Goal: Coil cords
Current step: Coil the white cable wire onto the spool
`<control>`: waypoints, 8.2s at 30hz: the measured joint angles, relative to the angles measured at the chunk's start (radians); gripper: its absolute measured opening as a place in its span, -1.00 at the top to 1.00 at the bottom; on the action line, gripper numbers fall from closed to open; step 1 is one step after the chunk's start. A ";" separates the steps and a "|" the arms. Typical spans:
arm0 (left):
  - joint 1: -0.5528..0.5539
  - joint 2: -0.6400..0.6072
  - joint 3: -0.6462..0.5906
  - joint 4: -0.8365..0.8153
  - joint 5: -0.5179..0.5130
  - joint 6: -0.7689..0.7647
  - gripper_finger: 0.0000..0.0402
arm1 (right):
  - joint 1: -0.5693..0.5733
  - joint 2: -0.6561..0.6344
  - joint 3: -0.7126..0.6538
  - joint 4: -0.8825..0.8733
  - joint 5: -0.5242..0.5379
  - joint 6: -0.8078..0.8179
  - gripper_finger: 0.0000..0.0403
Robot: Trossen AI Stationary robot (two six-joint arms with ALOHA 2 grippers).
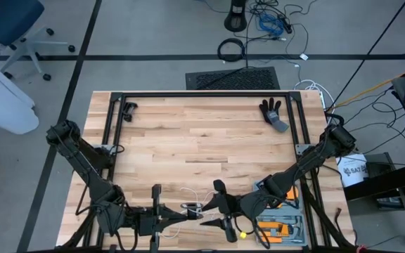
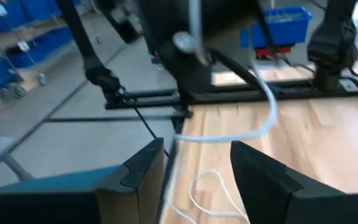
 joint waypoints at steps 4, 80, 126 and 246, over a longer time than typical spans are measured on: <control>0.000 0.000 0.000 0.003 -0.013 0.015 0.99 | 0.003 0.009 0.000 0.027 -0.014 -0.013 0.11; -0.053 -0.022 0.001 0.034 -0.042 0.085 0.99 | 0.021 0.114 0.001 0.302 0.161 -0.242 -0.04; -0.072 -0.051 0.000 -0.039 -0.018 -0.197 0.99 | 0.005 0.039 0.000 0.011 0.042 -0.178 1.00; 0.020 -0.087 0.000 -0.443 0.181 -0.511 0.99 | 0.129 -0.052 0.110 -0.280 0.093 -0.344 1.00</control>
